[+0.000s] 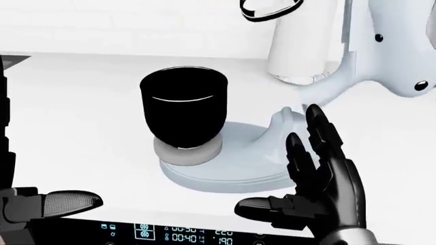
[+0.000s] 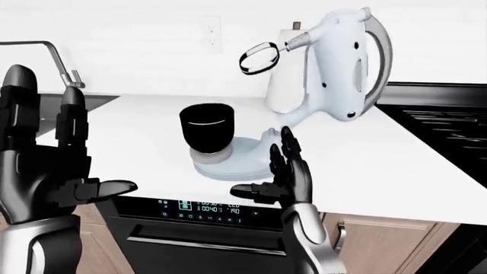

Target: Open the stand mixer head.

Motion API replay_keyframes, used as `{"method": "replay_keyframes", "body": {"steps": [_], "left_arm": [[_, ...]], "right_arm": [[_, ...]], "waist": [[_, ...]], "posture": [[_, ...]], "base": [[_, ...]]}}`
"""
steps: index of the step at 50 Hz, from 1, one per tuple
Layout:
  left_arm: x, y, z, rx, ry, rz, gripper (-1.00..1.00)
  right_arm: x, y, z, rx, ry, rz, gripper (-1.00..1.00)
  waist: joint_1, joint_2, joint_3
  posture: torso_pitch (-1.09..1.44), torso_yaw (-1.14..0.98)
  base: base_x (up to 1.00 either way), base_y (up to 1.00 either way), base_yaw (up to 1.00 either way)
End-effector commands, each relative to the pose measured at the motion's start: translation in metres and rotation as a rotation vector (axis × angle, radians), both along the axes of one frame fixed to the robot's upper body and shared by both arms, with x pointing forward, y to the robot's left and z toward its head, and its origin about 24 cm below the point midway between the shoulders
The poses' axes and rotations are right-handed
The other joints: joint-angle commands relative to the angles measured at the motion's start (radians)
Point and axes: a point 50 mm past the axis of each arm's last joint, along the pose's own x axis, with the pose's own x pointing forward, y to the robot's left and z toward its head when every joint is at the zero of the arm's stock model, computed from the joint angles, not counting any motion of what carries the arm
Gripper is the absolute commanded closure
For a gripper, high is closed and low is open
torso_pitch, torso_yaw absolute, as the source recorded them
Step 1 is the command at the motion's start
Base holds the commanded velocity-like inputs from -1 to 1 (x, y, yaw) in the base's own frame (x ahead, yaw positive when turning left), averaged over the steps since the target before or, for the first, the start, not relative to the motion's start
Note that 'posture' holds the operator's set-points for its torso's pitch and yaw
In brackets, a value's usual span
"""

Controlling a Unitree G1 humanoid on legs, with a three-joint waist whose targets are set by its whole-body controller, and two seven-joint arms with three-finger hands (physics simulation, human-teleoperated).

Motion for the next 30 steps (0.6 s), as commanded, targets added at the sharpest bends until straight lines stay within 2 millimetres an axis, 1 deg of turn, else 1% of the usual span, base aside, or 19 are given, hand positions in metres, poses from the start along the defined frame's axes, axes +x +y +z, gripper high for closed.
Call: {"method": "replay_keyframes", "body": {"steps": [1, 6, 9, 14, 15, 18, 25, 30], "left_arm": [[-0.004, -0.001, 0.009, 0.006, -0.062, -0.006, -1.0], [-0.004, -0.001, 0.009, 0.007, -0.062, -0.006, -1.0], [-0.003, -0.001, 0.009, 0.007, -0.06, -0.006, -1.0], [-0.003, -0.001, 0.007, 0.006, -0.057, -0.007, -1.0], [-0.002, -0.001, 0.007, 0.007, -0.056, -0.007, -1.0], [-0.003, -0.002, 0.007, 0.007, -0.056, -0.008, -1.0], [-0.003, -0.002, 0.006, 0.006, -0.055, -0.009, -1.0], [-0.003, -0.002, 0.006, 0.006, -0.054, -0.009, -1.0]], "right_arm": [[0.001, -0.001, 0.015, 0.004, -0.084, -0.007, -1.0], [0.0, 0.0, 0.016, 0.005, -0.085, -0.006, -1.0], [-0.005, 0.002, 0.023, 0.006, -0.098, 0.002, -1.0], [-0.025, 0.007, 0.053, 0.014, -0.169, 0.034, -1.0], [-0.031, 0.009, 0.062, 0.006, -0.203, 0.043, -1.0], [-0.04, 0.011, 0.073, 0.025, -0.219, 0.055, -1.0], [-0.041, 0.008, 0.074, 0.029, -0.222, 0.046, -1.0], [-0.041, -0.002, 0.061, 0.017, -0.202, 0.019, -1.0]], "waist": [[0.0, 0.002, 0.0], [0.001, 0.002, 0.0], [0.002, 0.001, 0.0], [0.005, 0.0, 0.001], [0.005, 0.0, 0.001], [0.005, 0.0, 0.0], [0.001, -0.003, -0.001], [0.001, -0.003, 0.002]], "posture": [[-0.38, 0.0], [-0.38, 0.0], [-0.38, 0.0], [-0.38, 0.0], [-0.38, 0.0], [-0.38, 0.0], [-0.38, 0.0], [-0.38, 0.0]], "base": [[0.0, 0.0, 0.0], [0.0, 0.0, 0.0], [0.0, 0.0, 0.0], [0.0, 0.0, 0.0], [0.0, 0.0, 0.0], [0.0, 0.0, 0.0], [0.0, 0.0, 0.0], [0.0, 0.0, 0.0]]}}
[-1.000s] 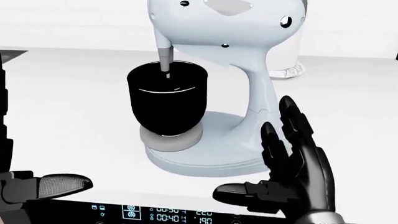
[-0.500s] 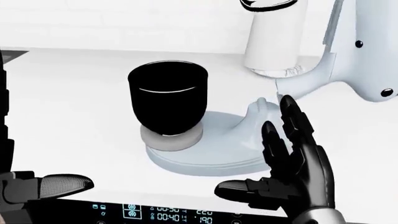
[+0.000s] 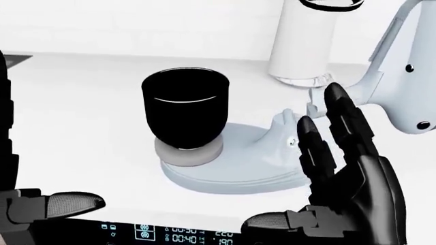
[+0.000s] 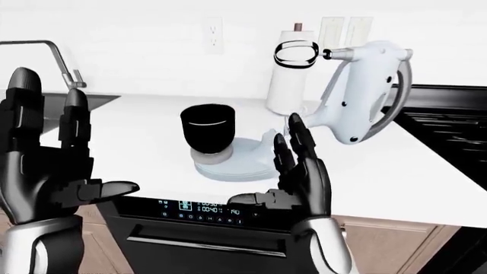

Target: Open the stand mixer head.

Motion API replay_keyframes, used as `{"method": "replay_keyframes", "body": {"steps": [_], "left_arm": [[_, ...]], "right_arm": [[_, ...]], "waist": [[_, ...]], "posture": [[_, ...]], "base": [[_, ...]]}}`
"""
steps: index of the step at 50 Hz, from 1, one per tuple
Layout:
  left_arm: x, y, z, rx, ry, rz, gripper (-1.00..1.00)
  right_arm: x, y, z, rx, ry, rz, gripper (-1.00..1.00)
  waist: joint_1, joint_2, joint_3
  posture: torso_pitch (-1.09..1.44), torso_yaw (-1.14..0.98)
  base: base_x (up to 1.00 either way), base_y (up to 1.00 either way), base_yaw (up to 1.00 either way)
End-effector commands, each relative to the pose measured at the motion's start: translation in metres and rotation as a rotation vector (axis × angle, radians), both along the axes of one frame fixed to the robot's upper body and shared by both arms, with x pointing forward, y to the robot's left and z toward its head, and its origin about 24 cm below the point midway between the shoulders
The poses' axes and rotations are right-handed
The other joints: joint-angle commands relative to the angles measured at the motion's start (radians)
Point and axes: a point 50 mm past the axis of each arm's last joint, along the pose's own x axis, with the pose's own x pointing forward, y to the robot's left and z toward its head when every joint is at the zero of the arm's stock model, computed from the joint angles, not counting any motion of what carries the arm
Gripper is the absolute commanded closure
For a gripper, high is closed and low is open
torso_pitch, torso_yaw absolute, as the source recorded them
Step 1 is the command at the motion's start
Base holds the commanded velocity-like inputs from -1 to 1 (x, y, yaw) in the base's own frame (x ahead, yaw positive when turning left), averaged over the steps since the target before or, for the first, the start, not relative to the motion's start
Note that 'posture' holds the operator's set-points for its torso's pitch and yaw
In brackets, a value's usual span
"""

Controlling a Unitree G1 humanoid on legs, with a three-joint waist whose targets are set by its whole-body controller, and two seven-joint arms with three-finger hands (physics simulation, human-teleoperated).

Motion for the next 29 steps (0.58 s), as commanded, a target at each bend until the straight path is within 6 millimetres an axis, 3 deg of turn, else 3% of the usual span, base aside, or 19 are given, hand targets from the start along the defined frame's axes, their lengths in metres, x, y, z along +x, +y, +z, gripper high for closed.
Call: {"method": "replay_keyframes", "body": {"steps": [1, 6, 29], "left_arm": [[-0.0039, -0.0015, 0.0095, 0.006, -0.062, -0.006, -1.0], [-0.0037, -0.0019, 0.0086, 0.009, -0.062, -0.006, -1.0], [-0.0043, -0.001, 0.0107, 0.01, -0.066, -0.003, -1.0]], "right_arm": [[-0.0033, -0.0052, 0.0075, 0.003, -0.079, -0.013, -1.0], [-0.004, -0.0134, 0.0048, 0.002, -0.076, -0.033, -1.0], [-0.0027, -0.0149, 0.0092, 0.012, -0.08, -0.038, -1.0]], "waist": [[0.0, 0.003, 0.002], [0.0, 0.003, 0.002], [-0.007, 0.003, 0.0]], "posture": [[-0.38, 0.0], [-0.38, 0.0], [-0.38, 0.0]], "base": [[0.0, 0.0, 0.0], [0.0, 0.0, 0.0], [0.0, 0.0, 0.0]]}}
